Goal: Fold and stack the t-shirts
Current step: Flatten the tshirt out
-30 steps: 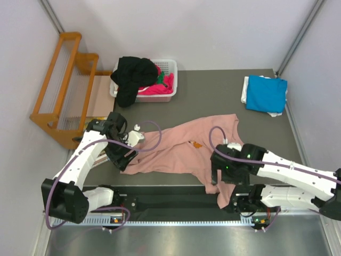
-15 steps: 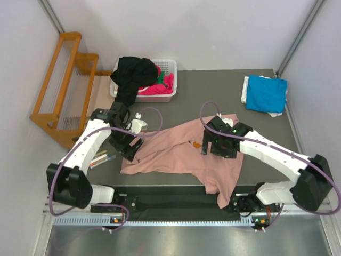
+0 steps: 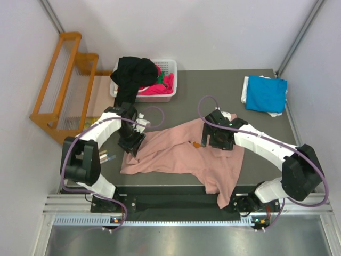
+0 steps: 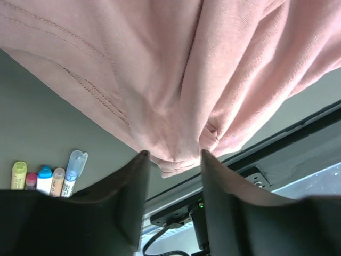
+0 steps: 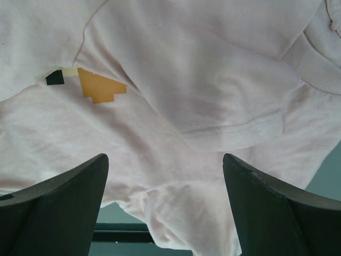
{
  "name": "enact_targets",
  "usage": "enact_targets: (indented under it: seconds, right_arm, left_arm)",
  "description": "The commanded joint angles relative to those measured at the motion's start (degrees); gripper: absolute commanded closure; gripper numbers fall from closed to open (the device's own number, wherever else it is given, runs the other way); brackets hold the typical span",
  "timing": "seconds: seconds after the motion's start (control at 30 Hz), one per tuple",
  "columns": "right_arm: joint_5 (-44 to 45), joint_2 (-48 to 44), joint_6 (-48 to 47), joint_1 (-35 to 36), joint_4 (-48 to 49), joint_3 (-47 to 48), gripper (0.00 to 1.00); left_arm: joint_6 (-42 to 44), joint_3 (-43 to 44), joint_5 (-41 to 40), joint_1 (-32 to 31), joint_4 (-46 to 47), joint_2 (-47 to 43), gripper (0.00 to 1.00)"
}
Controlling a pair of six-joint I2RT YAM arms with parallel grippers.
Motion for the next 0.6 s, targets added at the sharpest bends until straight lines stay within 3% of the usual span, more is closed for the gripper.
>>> enact_targets:
  seconds: [0.0,0.03,0.17,0.23,0.27,0.37,0.57]
  right_arm:
    - [0.47,1.36,-1.78,-1.61,3.53,2.02,0.12]
    - [0.38,1.80,-1.78,-1.79,3.80,1.85,0.12]
    - [-0.58,2.94,-1.78,-2.23,4.94,2.29,0.13]
    - [-0.76,3.47,-1.96,-2.23,4.86,2.81,0.13]
    - [-0.76,3.47,-1.87,-2.23,4.86,2.90,0.13]
    - [-0.76,3.56,-2.04,-2.32,4.94,3.08,0.13]
    - [-0.76,3.38,-2.22,-2.67,5.21,2.64,0.13]
  left_arm:
    - [-1.16,-0.54,-0.57,-0.25,1.38,0.09,0.57]
    - [-1.07,-0.62,-0.48,-0.25,1.21,-0.08,0.61]
    - [-0.46,-0.10,0.14,-0.43,-0.11,-0.35,0.62]
    - [0.25,0.25,1.01,-0.78,-1.87,0.00,0.54]
    - [0.51,0.25,1.28,-0.96,-2.31,0.27,0.40]
    - [0.87,-0.71,0.76,-2.62,-2.31,-0.26,0.30]
    - [-0.19,-3.78,-3.11,-6.67,0.06,0.09,0.33]
